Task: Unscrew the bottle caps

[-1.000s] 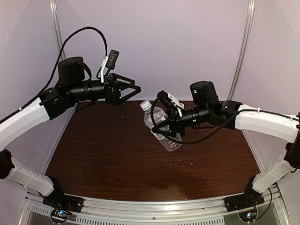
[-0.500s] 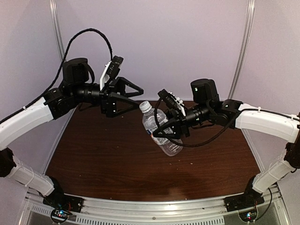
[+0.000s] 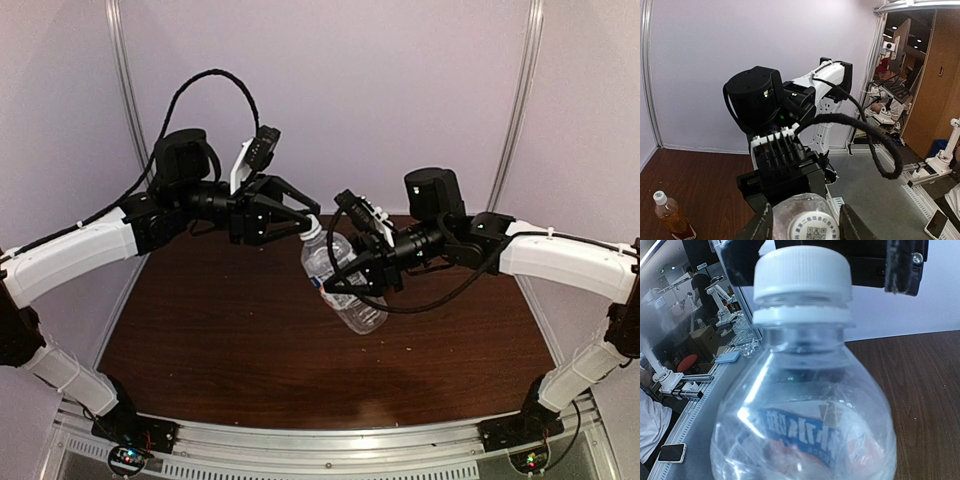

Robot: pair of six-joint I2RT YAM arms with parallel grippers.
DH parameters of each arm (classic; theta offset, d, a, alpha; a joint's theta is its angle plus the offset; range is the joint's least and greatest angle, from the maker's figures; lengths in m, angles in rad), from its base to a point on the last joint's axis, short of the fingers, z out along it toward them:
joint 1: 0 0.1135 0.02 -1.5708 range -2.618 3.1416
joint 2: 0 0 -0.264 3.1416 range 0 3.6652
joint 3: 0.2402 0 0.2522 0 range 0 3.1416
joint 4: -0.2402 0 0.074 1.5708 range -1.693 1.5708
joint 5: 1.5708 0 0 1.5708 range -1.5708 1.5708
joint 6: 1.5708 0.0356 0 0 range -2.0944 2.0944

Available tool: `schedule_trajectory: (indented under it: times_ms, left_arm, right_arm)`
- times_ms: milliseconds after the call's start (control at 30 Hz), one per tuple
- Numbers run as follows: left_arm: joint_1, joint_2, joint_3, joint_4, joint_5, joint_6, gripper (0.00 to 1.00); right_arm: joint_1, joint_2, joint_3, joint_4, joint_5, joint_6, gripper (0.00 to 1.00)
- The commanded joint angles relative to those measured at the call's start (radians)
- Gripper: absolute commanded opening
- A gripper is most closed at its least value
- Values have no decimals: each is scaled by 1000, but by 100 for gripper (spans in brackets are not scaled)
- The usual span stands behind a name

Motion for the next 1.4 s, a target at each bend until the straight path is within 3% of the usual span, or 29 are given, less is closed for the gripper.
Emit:
schedule_trajectory:
  times_ms: [0, 200, 533, 667, 867, 967, 1067, 1200, 1367]
  left_arm:
    - [1, 9, -14, 81, 32, -39, 46]
    - [-2, 12, -28, 81, 26, -48, 43]
    - [-5, -11, -39, 73, -90, -79, 19]
    - [-17, -22, -25, 36, -278, -156, 16]
    - [-106, -2, 67, -141, -774, -377, 9]
    - [-155, 10, 111, -217, -944, -379, 11]
    - [-160, 4, 110, -216, -981, -392, 16]
    - [-160, 1, 103, -168, -938, -363, 25]
    - [-158, -5, 104, -136, -832, -257, 46]
  right_arm:
    - [6, 7, 22, 44, 7, 5, 43]
    - [6, 7, 22, 49, 29, 8, 43]
    - [5, 4, 24, 19, 183, 4, 39]
    - [6, -1, 23, 8, 335, -3, 39]
    - [9, 3, 3, 40, 524, -7, 38]
    - [12, 1, -17, 71, 559, 2, 38]
    - [12, -11, -30, 81, 580, 5, 38]
    - [14, -26, -44, 91, 584, 6, 38]
    - [14, -28, -44, 81, 569, 2, 38]
